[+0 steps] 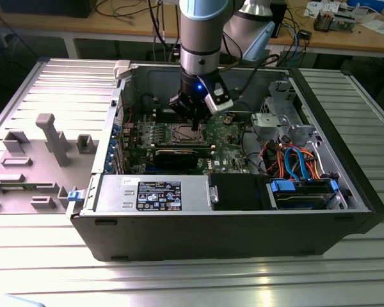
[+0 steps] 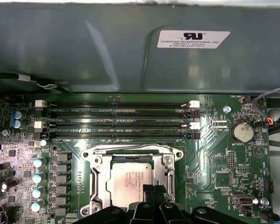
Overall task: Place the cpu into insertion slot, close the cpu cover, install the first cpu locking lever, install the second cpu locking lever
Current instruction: 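Install the second cpu locking lever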
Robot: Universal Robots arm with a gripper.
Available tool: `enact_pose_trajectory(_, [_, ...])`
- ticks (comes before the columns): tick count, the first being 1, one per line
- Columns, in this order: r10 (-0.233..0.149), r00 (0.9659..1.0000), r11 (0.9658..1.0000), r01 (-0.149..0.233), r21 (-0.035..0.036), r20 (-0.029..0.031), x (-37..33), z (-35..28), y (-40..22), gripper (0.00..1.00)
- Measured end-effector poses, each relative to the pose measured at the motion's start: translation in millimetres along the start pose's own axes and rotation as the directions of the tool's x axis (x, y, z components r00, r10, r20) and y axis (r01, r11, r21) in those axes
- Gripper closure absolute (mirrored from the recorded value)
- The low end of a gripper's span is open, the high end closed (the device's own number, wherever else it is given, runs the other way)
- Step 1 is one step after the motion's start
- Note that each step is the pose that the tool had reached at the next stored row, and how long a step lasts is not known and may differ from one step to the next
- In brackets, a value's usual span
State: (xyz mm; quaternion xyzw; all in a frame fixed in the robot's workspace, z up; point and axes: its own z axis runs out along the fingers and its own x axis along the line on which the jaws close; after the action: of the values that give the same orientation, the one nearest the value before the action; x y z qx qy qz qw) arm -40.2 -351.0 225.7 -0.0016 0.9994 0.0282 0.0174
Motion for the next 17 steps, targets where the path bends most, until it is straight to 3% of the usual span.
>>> enact_pose_trajectory(7, [0.000, 1.0000, 1.0000, 0.000, 0.0000, 0.0000, 0.0, -0.3, -5.2, 0.89])
enact_pose_trajectory(17, [0.000, 1.0000, 1.0000, 0.000, 0.0000, 0.0000, 0.0, -0.3, -5.5, 0.89])
